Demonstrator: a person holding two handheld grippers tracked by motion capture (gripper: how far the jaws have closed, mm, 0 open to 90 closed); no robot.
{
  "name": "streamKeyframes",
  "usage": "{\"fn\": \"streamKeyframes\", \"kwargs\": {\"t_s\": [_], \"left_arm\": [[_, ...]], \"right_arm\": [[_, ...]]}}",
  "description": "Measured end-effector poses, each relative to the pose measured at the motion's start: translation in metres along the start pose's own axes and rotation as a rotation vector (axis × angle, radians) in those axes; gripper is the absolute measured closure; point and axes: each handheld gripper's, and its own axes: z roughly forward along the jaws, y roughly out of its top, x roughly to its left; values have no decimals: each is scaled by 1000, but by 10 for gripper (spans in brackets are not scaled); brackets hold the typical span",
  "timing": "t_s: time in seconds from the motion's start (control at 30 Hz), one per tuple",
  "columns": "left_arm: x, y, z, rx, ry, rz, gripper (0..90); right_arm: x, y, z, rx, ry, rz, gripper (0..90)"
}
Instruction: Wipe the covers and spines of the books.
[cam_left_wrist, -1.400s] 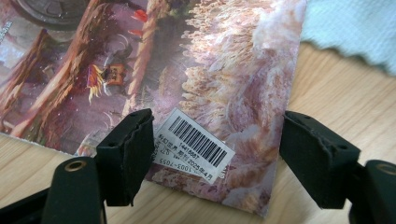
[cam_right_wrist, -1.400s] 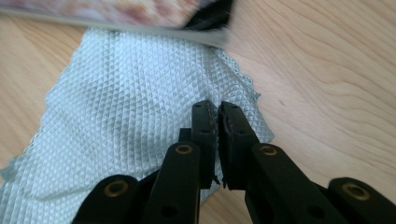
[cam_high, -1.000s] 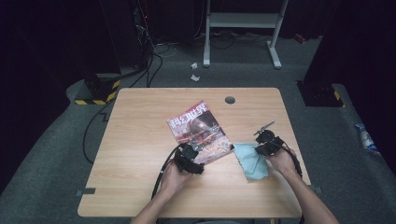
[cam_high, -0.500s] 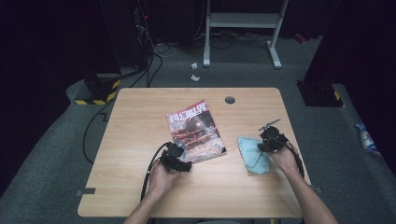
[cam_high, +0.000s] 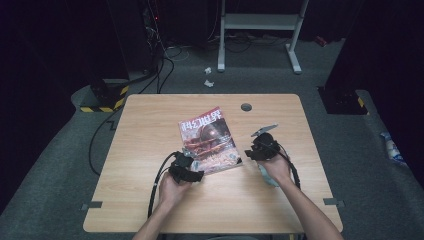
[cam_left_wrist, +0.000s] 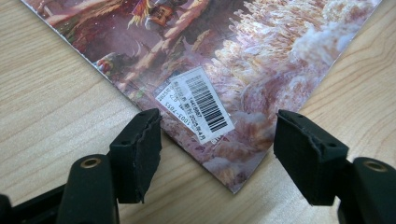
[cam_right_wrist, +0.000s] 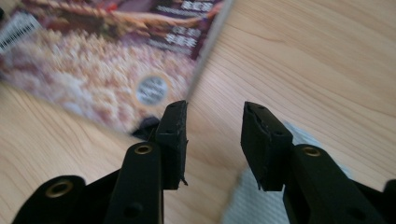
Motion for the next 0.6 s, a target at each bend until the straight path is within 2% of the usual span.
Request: {"fn": "streamKeyframes", "kwargs": {"t_s": [0.07,0.23,0.27,0.3,0.37,0.43,0.53,0.6], "left_arm": [[1,2,0,13,3,14,323],[2,5,2,15,-3,19,325],[2,7,3,15,-2,31,326],[2,8,5,10,-7,24,326],[3,9,6,4,-9,24,327],[3,12,8,7,-8,32,326],[4,18,10,24,-12,42,323],[6,20,12,15,-27,33,321]], "right_arm": [[7,6,14,-2,40,51,590],[14,10,28,37,48,44,586],[16,9,33,56,52,39,586],[17,8,35,65,51,37,588],[18,7,37,76,45,31,597],[18,5,37,58,49,19,624],[17,0,37,47,52,39,634],[17,-2,36,43,50,47,657]]}}
